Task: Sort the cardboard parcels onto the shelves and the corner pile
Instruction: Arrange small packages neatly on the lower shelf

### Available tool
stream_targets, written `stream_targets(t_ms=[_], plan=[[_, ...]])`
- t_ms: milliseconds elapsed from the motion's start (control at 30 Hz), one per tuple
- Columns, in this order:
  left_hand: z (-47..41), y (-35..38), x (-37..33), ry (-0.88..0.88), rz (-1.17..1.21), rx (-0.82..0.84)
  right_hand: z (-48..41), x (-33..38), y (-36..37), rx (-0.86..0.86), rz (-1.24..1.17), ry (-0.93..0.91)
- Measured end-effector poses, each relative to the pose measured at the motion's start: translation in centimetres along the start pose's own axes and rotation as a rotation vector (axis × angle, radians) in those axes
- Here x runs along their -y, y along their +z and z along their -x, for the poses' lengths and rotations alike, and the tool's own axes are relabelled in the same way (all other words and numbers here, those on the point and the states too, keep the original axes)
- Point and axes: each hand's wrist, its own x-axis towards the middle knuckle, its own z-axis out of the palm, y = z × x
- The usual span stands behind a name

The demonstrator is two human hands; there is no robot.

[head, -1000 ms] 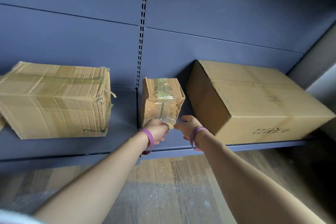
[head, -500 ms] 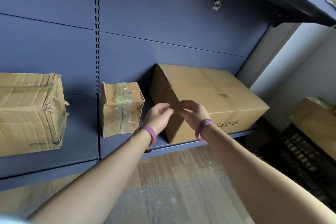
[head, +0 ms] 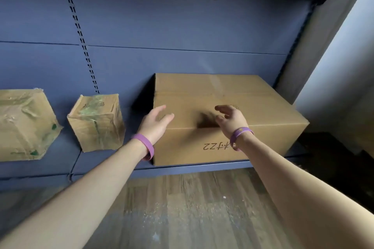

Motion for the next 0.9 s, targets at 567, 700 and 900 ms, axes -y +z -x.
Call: stream_targets(t_ms=[567, 700, 900], plan=[[1.0, 8.3, -1.4, -0.168, -0.118, -0.497, -7.4, -14.4, -16.1, 0.059, 0.447, -0.022], [0.8, 8.8, -0.7, -0.139, -0.022, -0.557, -7.7, -14.9, -15.1, -0.020, 0.477, -0.037], [0.4, 9.7, 0.3, -0.094, 0.108, -0.713, -7.9, -16.1, -15.2, -0.187, 0.566, 0.050]])
